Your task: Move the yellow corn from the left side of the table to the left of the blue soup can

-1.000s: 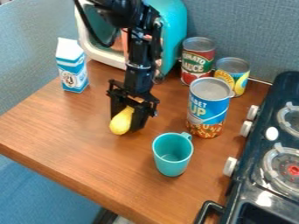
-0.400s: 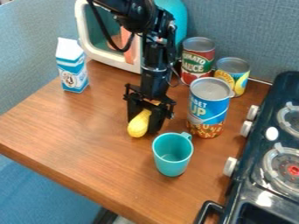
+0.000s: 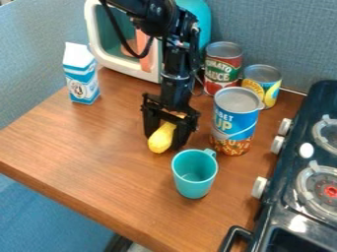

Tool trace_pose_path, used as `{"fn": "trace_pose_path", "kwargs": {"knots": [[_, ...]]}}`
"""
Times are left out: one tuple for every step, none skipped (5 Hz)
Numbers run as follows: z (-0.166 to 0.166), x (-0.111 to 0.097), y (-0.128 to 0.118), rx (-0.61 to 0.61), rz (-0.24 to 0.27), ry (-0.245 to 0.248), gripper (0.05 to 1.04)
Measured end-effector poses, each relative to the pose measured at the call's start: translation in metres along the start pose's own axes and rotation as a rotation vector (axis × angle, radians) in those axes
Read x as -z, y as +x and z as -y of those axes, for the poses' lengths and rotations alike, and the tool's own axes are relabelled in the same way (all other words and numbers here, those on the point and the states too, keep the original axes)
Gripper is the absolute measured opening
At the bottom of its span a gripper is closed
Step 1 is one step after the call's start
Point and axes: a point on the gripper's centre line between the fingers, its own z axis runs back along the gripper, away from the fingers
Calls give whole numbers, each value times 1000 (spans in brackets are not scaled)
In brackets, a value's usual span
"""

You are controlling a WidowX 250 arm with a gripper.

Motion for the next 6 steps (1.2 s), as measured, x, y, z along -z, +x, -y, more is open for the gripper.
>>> {"fn": "trace_pose_path", "kwargs": {"knots": [[-1, 1, -1, -58, 42, -1, 1000], [-1, 1, -1, -81, 42, -13, 1000], [-6, -1, -10, -90, 48, -32, 1000], [-19, -35, -31, -114, 126, -114, 1000], [-44, -72, -69, -156, 225, -170, 1000], [-86, -97, -104, -222, 300, -128, 1000]]}}
